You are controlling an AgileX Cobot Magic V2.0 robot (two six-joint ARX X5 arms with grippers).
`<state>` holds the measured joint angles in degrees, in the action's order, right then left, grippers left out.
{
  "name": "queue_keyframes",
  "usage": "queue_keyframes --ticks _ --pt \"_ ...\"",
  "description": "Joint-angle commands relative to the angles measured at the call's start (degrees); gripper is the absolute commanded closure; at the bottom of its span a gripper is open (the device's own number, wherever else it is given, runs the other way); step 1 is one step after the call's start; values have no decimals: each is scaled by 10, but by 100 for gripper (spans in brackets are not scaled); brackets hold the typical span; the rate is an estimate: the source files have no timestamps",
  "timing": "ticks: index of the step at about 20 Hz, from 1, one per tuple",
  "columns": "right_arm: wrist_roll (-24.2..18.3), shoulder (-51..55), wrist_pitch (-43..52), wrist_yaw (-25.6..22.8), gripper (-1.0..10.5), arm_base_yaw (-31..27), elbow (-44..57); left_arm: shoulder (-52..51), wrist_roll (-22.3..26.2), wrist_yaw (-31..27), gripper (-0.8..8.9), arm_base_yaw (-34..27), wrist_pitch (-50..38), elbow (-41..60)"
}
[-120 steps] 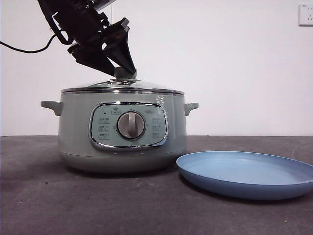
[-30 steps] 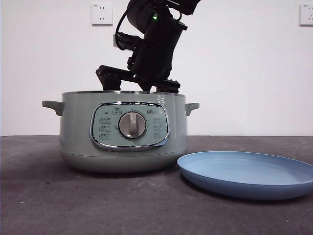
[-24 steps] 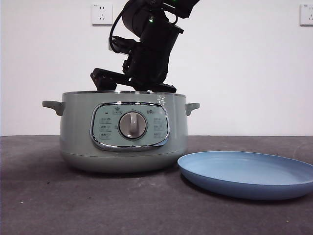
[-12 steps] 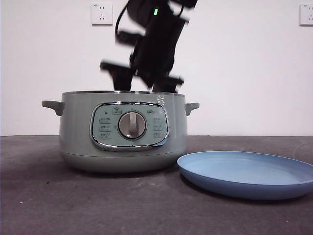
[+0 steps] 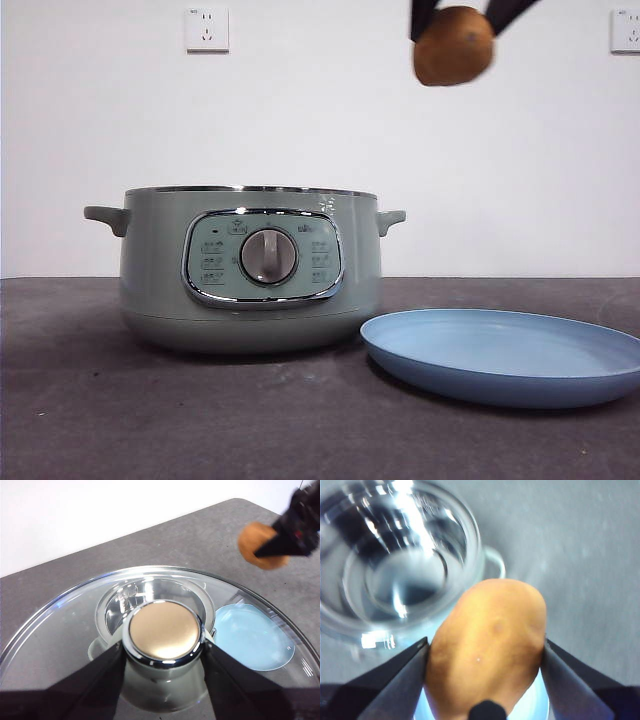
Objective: Take the potato out from the steamer,put the potato on the plate,close the lid
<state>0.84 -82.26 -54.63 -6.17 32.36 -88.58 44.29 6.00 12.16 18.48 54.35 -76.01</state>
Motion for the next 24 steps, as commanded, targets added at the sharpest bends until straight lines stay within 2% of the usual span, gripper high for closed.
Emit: queue_keyframes --ticks 1,3,7,11,15,19,21,22,24 --pt "8 38 32 1 961 -9 92 -6 5 3 820 -2 -33 -2" --pt "19 70 76 5 960 -14 171 -6 5 3 820 -2 -33 -2" --pt "44 83 190 65 960 -35 310 -6 5 3 820 -2 -33 -2" --pt "53 68 302 73 960 -40 414 -5 5 7 820 -2 -33 -2" --pt "53 36 363 77 960 -46 461 13 5 32 820 -1 -34 -2" --pt "53 7 372 77 959 -46 464 46 7 34 820 0 -54 -2" --pt "53 -2 371 76 958 -46 464 71 12 56 820 0 -78 -2" --pt "53 -3 370 76 924 -46 464 84 12 66 820 1 -91 -2" --pt "54 -2 371 76 661 -46 464 114 14 76 820 7 -119 -2"
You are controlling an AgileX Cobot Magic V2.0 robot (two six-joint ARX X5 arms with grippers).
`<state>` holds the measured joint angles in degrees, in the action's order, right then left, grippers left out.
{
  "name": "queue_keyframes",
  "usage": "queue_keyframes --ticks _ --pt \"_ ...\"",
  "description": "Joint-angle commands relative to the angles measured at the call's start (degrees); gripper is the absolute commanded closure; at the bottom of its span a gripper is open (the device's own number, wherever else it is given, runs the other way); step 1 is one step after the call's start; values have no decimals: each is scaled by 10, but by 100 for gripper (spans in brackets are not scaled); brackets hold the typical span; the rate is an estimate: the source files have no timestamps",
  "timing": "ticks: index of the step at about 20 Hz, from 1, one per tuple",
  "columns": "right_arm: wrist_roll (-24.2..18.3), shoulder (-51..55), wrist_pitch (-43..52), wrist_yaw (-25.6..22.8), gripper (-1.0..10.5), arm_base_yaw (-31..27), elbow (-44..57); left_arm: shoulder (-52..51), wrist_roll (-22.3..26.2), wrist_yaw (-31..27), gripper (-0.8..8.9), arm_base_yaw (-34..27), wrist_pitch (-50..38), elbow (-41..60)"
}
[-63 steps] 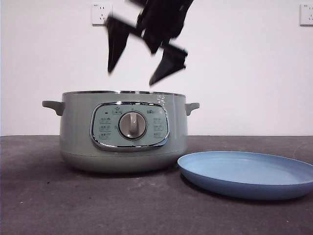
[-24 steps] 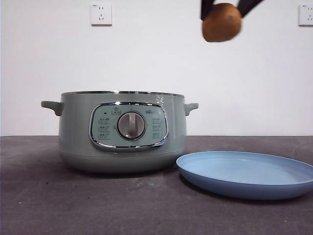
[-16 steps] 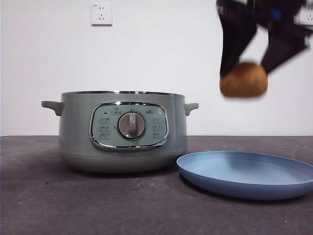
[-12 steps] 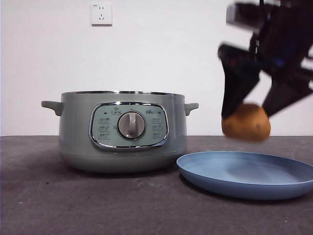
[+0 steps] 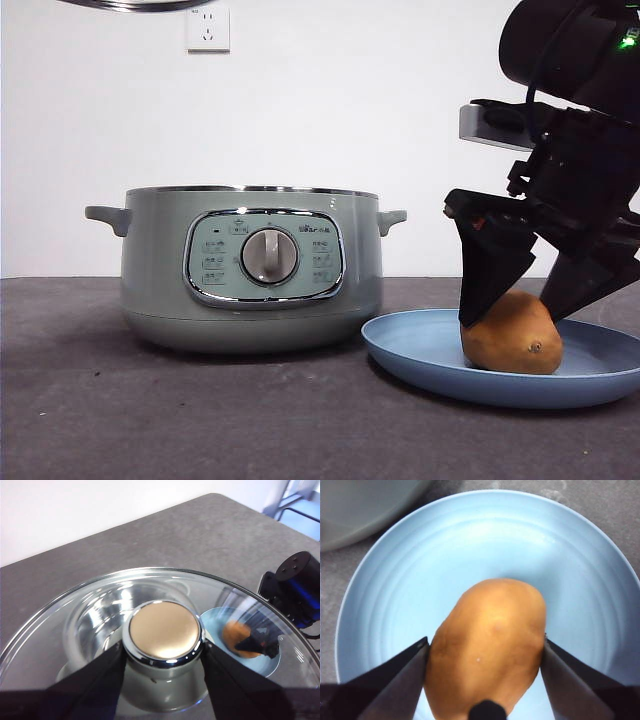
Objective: Take the potato out from the steamer,put the potato on the plate,close the lid
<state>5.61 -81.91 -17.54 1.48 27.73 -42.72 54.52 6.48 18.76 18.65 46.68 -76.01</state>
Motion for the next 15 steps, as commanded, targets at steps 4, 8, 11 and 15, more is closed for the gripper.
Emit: queue_keyframes --ticks 4,8,11,15 --pt "10 -6 0 -1 347 -9 5 82 20 9 820 23 -109 -2" --pt "10 11 -4 -1 347 -15 1 163 62 8 820 35 -158 -2" --pt "10 56 -29 -1 347 -15 -12 221 73 7 820 39 -190 -2" --pt "10 161 -86 -1 347 -15 -33 284 73 7 820 39 -232 -2"
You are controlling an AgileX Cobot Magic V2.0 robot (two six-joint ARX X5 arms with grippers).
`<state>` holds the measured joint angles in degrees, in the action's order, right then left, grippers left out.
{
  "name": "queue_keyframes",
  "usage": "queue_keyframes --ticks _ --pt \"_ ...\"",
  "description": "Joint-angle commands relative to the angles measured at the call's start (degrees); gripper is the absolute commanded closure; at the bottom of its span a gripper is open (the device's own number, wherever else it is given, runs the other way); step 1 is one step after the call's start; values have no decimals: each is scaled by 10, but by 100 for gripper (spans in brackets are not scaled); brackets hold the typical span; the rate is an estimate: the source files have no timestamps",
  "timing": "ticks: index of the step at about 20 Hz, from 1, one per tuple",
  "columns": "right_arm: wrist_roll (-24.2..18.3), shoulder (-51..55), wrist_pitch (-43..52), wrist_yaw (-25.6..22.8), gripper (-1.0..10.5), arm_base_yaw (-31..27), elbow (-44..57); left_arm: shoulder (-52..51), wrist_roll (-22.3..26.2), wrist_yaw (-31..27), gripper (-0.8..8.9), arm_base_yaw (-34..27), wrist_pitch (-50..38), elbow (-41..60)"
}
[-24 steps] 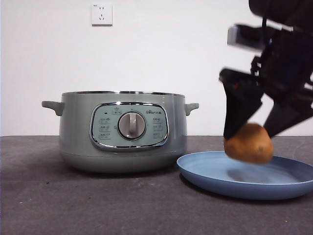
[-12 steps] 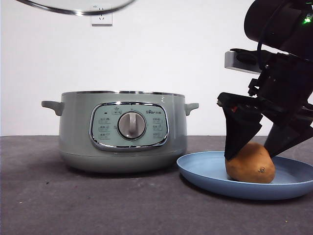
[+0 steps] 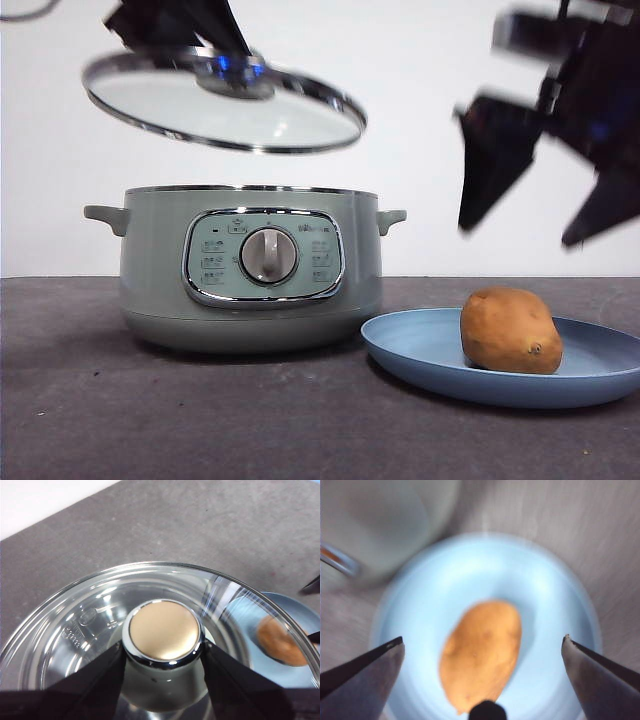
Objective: Take the potato out from the steamer,put the potato on the plate,close the lid
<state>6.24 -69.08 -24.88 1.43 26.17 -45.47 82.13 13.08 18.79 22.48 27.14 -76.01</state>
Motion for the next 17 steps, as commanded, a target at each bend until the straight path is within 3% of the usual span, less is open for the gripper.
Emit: queue_keyframes --ticks 1,9,17 --pt "4 64 -25 0 347 0 -9 21 7 7 820 1 -46 -2" --pt "19 277 -119 0 348 0 -42 89 7 7 820 1 -97 -2" --pt "18 326 -174 -1 348 1 -130 116 7 -14 820 0 -97 -2"
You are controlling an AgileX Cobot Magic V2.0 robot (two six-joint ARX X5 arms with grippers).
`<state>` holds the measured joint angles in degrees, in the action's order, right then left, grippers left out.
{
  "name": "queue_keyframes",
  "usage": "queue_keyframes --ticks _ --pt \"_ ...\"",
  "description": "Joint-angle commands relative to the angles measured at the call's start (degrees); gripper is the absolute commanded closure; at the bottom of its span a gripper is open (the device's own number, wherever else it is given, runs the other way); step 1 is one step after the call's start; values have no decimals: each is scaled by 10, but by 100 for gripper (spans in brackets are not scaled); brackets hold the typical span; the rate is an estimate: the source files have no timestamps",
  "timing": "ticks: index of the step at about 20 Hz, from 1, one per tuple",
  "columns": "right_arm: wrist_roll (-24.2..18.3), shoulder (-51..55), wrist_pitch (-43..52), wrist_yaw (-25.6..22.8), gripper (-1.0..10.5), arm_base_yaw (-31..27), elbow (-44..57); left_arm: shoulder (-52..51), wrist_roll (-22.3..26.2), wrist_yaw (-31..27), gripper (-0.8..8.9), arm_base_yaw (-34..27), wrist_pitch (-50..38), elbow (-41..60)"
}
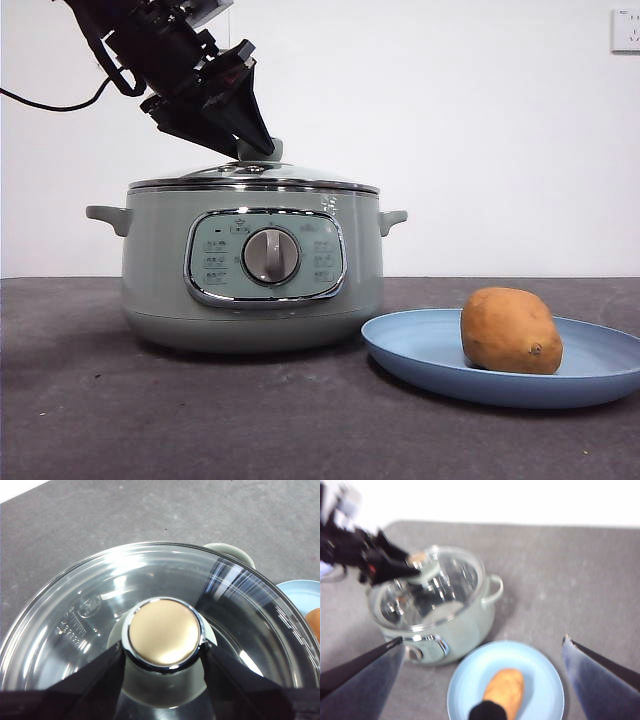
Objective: Take the potato out from the steamer,put the potato on the plate,close the lid
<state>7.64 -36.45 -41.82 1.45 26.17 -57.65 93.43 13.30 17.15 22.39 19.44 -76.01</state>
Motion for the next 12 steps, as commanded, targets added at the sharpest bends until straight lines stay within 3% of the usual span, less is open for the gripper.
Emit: queue_keyframes --ticks 1,4,6,7,8,9,12 --pt "4 0 -7 -1 349 1 -11 3 4 -1 820 1 -14 -2" --pt "5 0 -21 0 349 1 -11 3 2 -5 764 1 5 -2" --pt "5 -4 -33 0 349 1 -11 3 2 -5 581 1 12 -2" --pt "4 -6 -42 0 349 1 -11 3 2 -5 423 1 13 -2" --pt "4 -8 -49 1 349 1 -11 3 -1 -5 323 1 14 -2" --pt "4 -10 -54 1 349 1 -11 3 -2 -5 269 1 14 -2" --pt "4 -14 -64 2 349 2 -11 1 -7 -5 263 1 15 -2"
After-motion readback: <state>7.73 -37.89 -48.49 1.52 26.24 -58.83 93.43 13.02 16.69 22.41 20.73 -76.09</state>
